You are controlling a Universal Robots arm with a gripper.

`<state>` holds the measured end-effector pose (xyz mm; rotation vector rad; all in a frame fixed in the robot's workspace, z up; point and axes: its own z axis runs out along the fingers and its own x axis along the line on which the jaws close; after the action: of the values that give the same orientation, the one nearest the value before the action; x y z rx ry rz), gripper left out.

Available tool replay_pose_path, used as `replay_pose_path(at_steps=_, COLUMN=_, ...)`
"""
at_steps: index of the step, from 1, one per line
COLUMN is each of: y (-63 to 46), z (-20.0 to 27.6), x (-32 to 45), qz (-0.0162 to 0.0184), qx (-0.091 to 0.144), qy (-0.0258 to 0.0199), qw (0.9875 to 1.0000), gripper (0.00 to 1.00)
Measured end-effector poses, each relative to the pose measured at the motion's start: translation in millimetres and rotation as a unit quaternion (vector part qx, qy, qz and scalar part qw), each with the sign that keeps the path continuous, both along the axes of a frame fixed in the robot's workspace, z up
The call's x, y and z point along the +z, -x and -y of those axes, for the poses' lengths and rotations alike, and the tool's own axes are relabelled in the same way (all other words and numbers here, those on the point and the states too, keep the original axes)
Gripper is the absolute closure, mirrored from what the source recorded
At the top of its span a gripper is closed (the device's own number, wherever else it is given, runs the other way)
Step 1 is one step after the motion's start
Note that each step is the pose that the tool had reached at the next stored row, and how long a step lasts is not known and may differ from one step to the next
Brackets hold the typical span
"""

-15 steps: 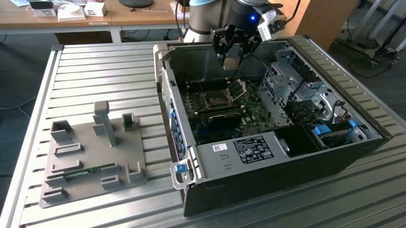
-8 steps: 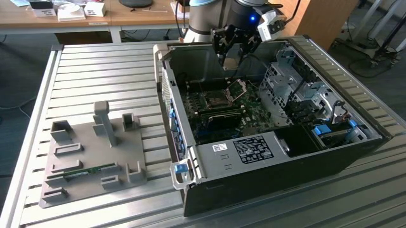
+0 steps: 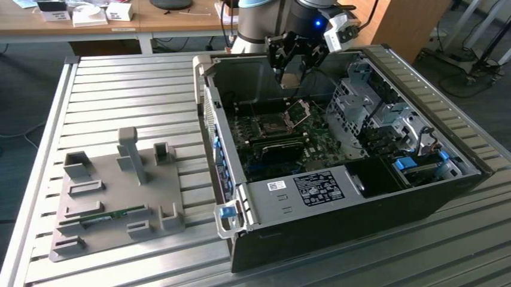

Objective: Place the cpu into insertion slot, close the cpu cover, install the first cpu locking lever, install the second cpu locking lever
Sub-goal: 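Place the cpu into insertion slot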

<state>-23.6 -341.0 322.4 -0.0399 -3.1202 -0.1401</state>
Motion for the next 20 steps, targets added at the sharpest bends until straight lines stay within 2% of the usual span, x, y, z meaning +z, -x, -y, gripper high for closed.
replay_pose_path(at_steps=14, y=0.0, z=0.0, x=-2.9, qz=0.0, qx=0.0, qy=0.0, qw=1.0, gripper=0.46)
replay_pose_path(at_steps=20, y=0.0, z=0.0, x=-7.3, qz=0.0, qx=0.0, qy=0.0, qw=1.0, gripper=0.46)
